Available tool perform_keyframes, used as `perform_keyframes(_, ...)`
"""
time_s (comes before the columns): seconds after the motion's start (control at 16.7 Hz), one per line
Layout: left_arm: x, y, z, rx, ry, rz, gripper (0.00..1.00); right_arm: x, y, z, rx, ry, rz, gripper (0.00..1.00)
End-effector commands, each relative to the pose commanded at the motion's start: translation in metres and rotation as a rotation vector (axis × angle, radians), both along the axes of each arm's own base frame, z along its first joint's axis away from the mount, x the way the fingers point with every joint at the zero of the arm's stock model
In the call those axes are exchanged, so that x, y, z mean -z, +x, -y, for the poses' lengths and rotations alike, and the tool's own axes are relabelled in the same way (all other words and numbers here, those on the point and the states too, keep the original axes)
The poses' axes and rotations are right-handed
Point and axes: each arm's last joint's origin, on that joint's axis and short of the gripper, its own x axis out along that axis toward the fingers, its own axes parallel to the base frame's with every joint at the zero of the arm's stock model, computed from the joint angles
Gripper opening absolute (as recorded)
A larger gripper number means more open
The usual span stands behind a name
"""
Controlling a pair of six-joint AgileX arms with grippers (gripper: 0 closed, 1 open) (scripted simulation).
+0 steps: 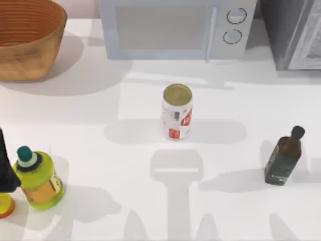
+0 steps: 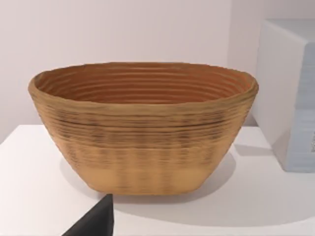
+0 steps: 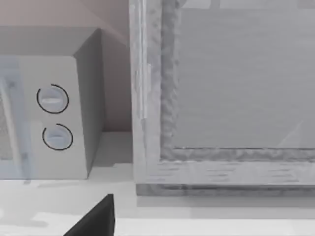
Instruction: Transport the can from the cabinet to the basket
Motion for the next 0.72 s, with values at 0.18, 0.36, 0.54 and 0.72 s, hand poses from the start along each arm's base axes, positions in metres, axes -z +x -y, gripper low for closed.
perform_keyframes(0.18,0.000,0.000,0.000,0.000,0.000,0.000,1.00,0.028,-0.001,0.002,-0.004,0.003,0.015,1.00)
perform_keyframes(0.36,0.000,0.000,0.000,0.000,0.000,0.000,1.00,0.034,-0.001,0.002,-0.005,0.003,0.019,1.00)
perform_keyframes(0.54,0.000,0.000,0.000,0.000,0.000,0.000,1.00,0.034,-0.001,0.002,-0.005,0.003,0.019,1.00)
perform_keyframes(0.72,-0.003,0.001,0.001,0.001,0.000,0.001,1.00,0.034,-0.001,0.002,-0.005,0.003,0.019,1.00)
